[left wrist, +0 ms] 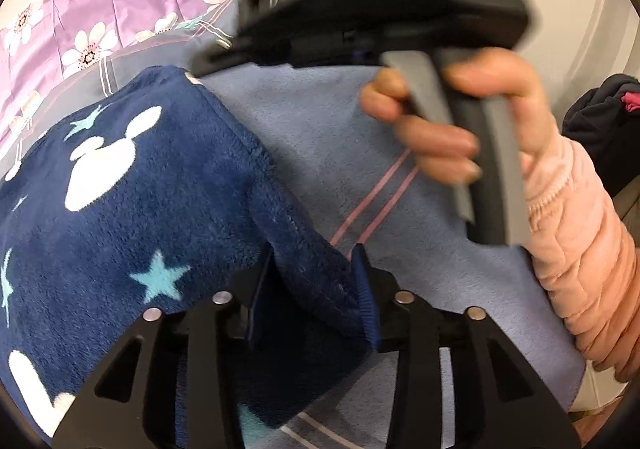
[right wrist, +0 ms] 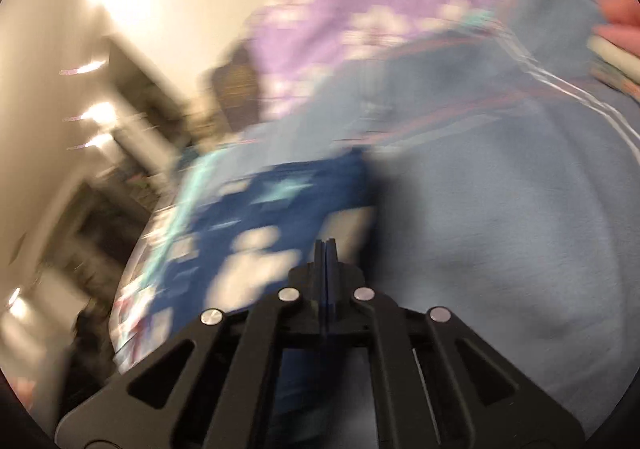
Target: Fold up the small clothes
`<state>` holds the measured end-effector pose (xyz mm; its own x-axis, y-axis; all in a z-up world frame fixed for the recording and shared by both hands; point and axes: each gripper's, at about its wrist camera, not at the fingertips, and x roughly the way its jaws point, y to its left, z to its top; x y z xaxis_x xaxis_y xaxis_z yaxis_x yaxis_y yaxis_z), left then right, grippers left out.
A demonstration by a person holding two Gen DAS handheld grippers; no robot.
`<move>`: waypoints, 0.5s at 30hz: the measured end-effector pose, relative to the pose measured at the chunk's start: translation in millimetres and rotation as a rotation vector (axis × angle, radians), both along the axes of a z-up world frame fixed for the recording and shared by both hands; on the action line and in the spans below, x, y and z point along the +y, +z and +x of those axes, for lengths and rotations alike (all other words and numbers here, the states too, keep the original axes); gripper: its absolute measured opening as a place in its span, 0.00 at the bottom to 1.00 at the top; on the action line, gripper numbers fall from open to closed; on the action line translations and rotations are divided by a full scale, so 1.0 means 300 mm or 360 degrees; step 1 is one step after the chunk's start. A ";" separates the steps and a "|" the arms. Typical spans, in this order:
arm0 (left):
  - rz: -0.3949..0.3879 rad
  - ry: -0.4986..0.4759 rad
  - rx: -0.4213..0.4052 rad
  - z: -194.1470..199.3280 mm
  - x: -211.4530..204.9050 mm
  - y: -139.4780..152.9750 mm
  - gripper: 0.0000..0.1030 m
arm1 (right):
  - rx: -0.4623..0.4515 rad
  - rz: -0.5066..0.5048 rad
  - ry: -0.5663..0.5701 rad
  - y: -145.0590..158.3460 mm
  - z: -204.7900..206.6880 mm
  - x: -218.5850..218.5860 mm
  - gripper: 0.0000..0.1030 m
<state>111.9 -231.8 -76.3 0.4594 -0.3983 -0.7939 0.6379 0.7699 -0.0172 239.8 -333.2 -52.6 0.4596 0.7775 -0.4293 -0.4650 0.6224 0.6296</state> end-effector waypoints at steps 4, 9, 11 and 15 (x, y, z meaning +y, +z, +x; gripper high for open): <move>-0.0131 -0.0052 0.0114 -0.031 0.022 0.006 0.42 | -0.0086 -0.0565 0.0000 -0.086 -0.008 0.151 0.17; -0.0271 -0.0091 0.0237 -0.076 0.089 -0.021 0.42 | -0.0022 -0.0520 -0.0006 -0.127 0.025 0.120 0.14; -0.0351 -0.0075 0.0257 -0.098 0.146 -0.008 0.42 | -0.0013 -0.0526 -0.0017 -0.128 0.036 0.125 0.14; -0.0416 0.0048 0.0183 -0.182 0.306 0.046 0.44 | -0.0061 -0.0640 -0.0048 -0.127 0.021 0.168 0.14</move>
<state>57.2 -140.2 -62.5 0.3871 -0.5836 -0.7138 0.5970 0.7486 -0.2883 246.1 -282.9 -90.6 0.5013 0.5367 -0.6788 -0.4609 0.8295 0.3155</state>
